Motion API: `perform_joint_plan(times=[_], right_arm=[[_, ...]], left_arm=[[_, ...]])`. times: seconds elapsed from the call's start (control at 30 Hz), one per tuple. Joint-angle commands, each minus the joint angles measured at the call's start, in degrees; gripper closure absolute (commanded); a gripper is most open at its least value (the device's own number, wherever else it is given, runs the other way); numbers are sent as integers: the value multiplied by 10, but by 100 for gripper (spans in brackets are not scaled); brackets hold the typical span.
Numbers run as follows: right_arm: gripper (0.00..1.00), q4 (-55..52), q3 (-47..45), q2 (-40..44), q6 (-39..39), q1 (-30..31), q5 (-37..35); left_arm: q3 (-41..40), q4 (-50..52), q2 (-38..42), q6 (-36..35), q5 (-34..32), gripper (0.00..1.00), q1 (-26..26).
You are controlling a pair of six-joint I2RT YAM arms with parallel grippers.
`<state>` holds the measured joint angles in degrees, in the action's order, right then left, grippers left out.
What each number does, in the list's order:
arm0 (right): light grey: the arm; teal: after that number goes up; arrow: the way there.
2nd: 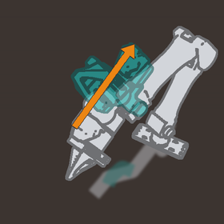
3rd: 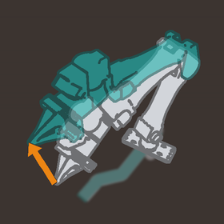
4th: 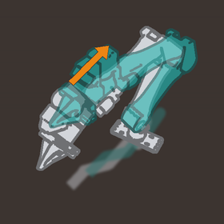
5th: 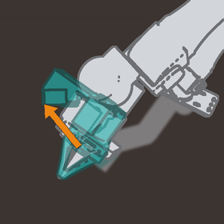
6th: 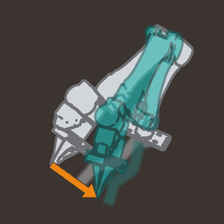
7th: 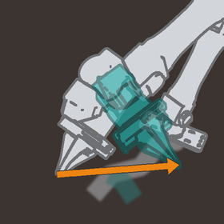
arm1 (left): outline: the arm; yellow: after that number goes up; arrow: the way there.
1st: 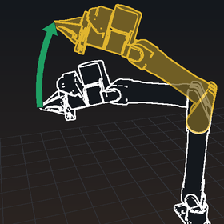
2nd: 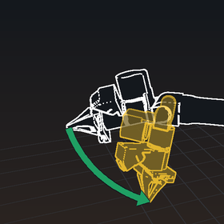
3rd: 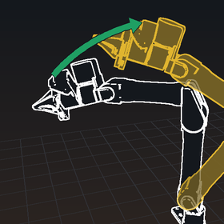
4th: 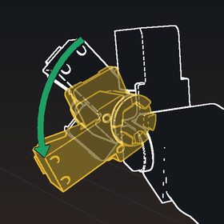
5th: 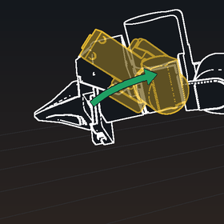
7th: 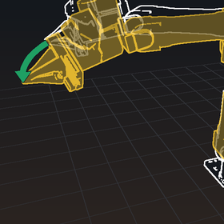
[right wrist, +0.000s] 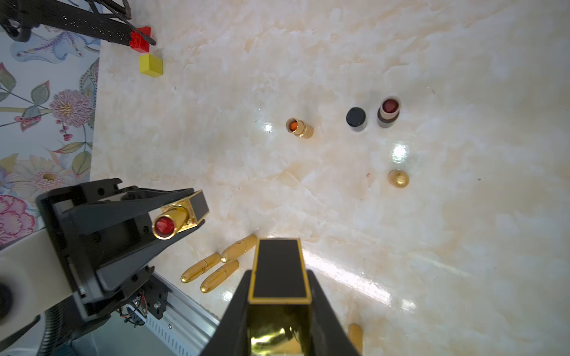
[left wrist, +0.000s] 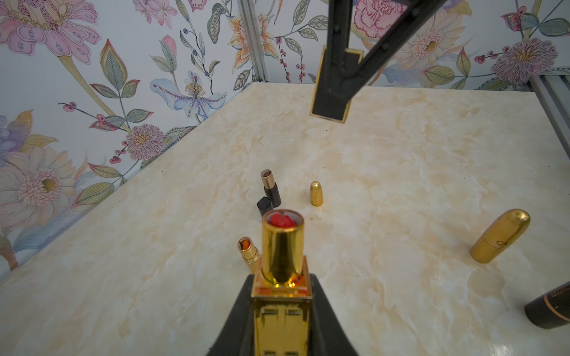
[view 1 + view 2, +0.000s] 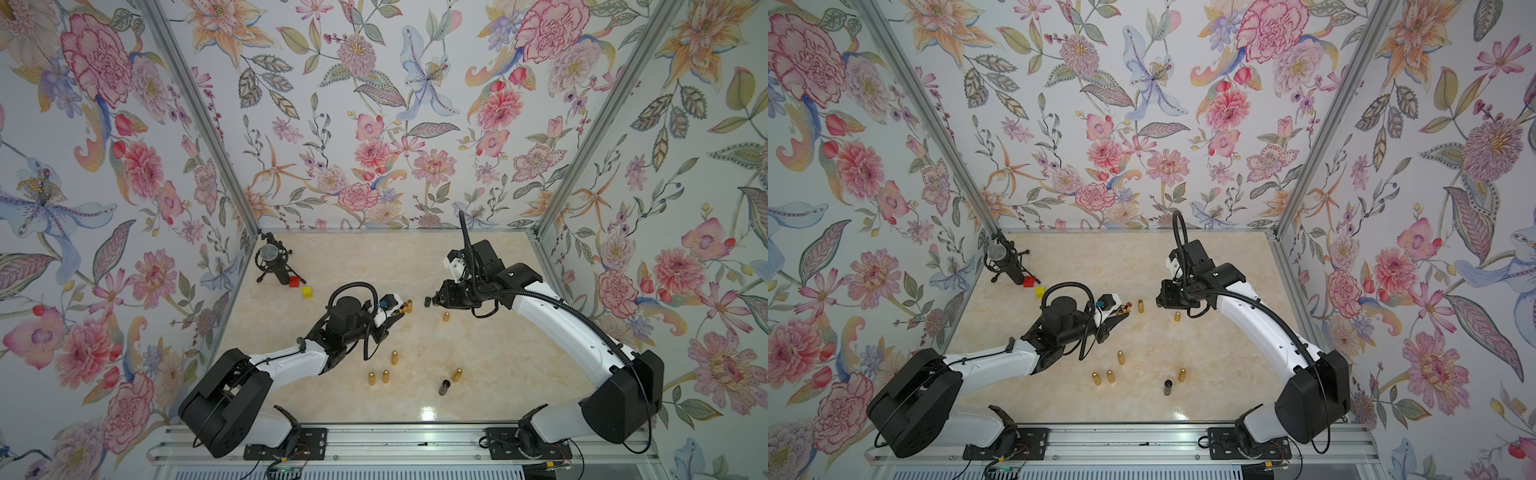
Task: Open the lipstick cap
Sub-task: Place the cover at the center of the board.
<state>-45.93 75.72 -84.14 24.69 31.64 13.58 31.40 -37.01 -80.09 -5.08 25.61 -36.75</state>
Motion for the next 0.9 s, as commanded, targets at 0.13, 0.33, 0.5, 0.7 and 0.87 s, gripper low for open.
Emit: perform_joint_plan(times=[0.13, 0.33, 0.5, 0.7, 0.87], right_arm=[[84, -9, -36, -75, -9, 83, -144], [84, 21, -57, -126, -11, 92, -165], [84, 36, -58, -162, -17, 92, -179], [83, 67, -61, -192, -18, 91, -181], [82, 79, -64, -210, -17, 89, -174]], left_arm=[[-16, -41, 24, 30, -6, 100, 9], [-20, -48, 27, 36, -6, 99, 9], [-25, -48, 33, 36, -11, 99, 10], [-31, -52, 37, 38, -13, 99, 10], [-32, -52, 39, 39, -14, 99, 12]])
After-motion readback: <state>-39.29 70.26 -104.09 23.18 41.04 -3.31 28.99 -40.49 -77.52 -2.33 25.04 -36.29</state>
